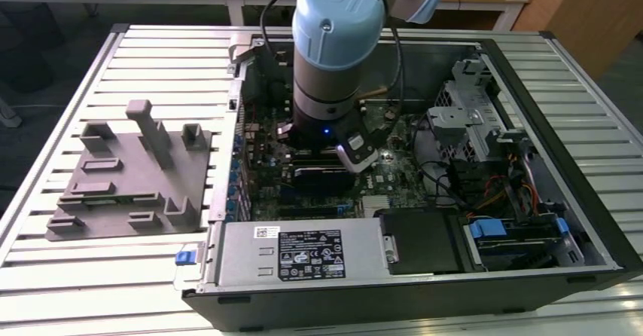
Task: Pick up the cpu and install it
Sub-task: 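Install the second cpu locking lever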
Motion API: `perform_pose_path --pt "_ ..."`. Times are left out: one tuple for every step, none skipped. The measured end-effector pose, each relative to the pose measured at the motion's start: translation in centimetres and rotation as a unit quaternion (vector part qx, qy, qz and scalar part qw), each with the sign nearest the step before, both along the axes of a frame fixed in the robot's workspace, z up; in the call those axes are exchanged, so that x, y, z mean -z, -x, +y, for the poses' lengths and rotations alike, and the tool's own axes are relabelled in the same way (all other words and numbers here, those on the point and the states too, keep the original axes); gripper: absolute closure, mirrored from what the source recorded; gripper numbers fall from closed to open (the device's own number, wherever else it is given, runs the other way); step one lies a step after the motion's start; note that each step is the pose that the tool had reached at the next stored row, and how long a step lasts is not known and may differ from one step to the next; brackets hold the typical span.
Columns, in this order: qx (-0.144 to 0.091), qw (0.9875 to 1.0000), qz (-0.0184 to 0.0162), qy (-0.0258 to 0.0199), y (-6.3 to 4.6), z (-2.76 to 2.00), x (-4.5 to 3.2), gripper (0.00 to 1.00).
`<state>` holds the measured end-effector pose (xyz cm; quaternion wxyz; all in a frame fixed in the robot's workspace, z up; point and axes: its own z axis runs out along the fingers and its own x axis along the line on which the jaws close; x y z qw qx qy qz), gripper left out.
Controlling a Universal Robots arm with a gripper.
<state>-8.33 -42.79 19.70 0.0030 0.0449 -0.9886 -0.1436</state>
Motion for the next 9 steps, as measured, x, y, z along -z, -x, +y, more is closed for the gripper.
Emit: perform_pose_path --pt "0.000 1.0000 0.0000 -0.0006 0.00 -0.05 0.00 0.89" --pt "0.000 1.0000 0.0000 -0.0014 0.01 -0.08 0.00 0.89" --pt "0.000 1.0000 0.0000 -0.0025 0.00 -0.10 0.00 0.89" --pt "0.000 1.0000 0.0000 -0.0036 0.00 -0.12 0.00 0.89" --pt "0.000 1.0000 0.0000 -0.0050 0.00 -0.12 0.02 0.89" --pt "0.000 1.0000 0.0000 -0.0071 0.00 -0.12 0.05 0.89" --pt "0.000 1.0000 0.0000 -0.0098 0.01 -0.12 0.11 0.89" --pt "0.000 0.9999 0.0000 -0.0129 0.01 -0.12 0.19 0.89" --pt "0.000 0.9999 0.0001 -0.0160 0.03 -0.12 0.28 0.89"
